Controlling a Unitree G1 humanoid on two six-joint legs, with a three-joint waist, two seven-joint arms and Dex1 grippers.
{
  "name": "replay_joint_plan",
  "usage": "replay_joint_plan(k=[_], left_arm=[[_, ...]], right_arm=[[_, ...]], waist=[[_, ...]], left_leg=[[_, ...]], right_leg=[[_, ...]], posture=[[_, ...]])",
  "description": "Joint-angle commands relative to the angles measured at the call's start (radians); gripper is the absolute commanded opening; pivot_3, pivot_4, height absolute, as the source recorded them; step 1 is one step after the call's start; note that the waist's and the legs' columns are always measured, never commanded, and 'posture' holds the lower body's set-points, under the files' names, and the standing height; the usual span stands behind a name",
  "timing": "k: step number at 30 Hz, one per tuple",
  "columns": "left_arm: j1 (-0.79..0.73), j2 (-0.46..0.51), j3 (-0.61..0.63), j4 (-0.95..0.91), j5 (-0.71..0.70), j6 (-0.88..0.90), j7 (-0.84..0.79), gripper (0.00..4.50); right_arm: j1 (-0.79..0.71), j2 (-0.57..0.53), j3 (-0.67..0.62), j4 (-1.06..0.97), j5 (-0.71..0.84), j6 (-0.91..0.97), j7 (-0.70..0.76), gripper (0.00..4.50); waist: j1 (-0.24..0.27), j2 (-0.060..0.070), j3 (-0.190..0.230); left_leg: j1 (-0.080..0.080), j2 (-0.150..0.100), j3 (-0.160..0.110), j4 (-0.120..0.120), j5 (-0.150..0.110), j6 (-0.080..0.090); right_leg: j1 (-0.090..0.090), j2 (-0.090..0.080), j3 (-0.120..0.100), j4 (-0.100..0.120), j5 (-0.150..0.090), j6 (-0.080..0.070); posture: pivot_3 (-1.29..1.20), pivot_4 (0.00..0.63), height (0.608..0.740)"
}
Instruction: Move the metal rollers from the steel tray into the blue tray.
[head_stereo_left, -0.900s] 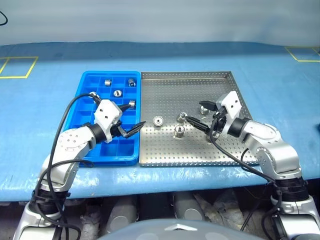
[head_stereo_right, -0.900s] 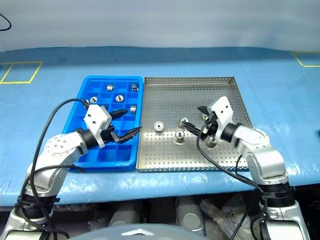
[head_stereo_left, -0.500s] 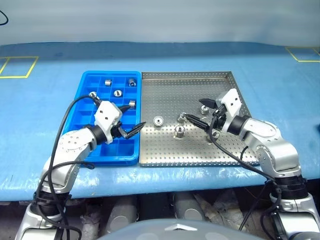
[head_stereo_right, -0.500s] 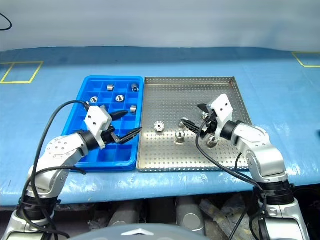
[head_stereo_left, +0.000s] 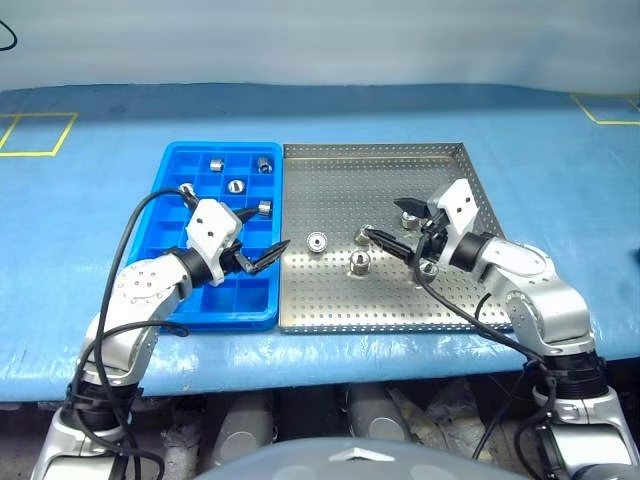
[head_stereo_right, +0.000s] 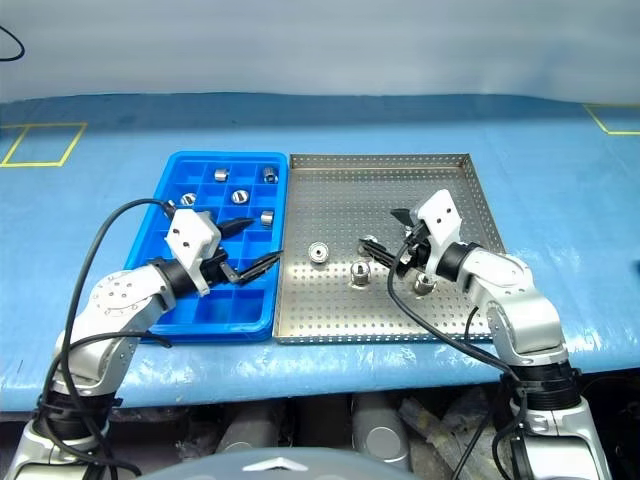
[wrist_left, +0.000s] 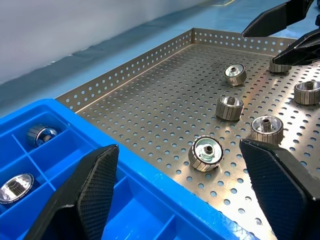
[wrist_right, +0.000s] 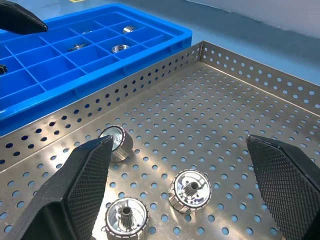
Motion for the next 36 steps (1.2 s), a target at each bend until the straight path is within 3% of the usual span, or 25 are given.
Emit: replay_joint_plan(k=[1,9,23,36], left_arm=[[-0.035,-0.001,-0.001,-0.013,0.01,-0.008,0.006,4.22],[-0.138,-0.016,-0.053,0.039,0.03,0.027,0.01,4.22],[-0.472,-0.008,-0.404,0.323,0.294,0.119,-0.094,4.22],[-0.538,-0.035,-0.468,0.488,0.409,0.126,-0.152,4.22]], right_arm=[[0.014,0.002,-0.017,-0.03,-0.004,-0.023,-0.005,4.5],[0.052,0.009,-0.033,-0.071,-0.003,-0.034,-0.027,4.5],[0.125,0.006,-0.059,-0.191,-0.024,-0.046,-0.084,4.5],[0.145,0.023,-0.054,-0.204,-0.036,-0.067,-0.105,4.5]], waist=[[0.0,0.0,0.0],[-0.007,0.0,0.0],[-0.065,0.0,0.0],[-0.116,0.0,0.0]], left_leg=[[0.0,0.0,0.0,0.0,0.0,0.0],[0.0,0.0,0.0,0.001,0.0,0.0],[-0.002,-0.001,0.0,0.005,0.0,0.001],[-0.001,-0.001,0.001,0.005,0.0,0.001]], right_leg=[[0.0,0.0,0.0,0.0,0.0,0.0],[0.001,0.0,0.0,0.0,0.0,0.001],[0.001,0.0,0.001,0.001,-0.001,0.007],[0.0,0.0,0.002,0.001,-0.001,0.008]], posture=[[-0.13,0.15,0.74],[-0.18,0.15,0.74],[-0.26,0.15,0.74],[-0.28,0.15,0.74]])
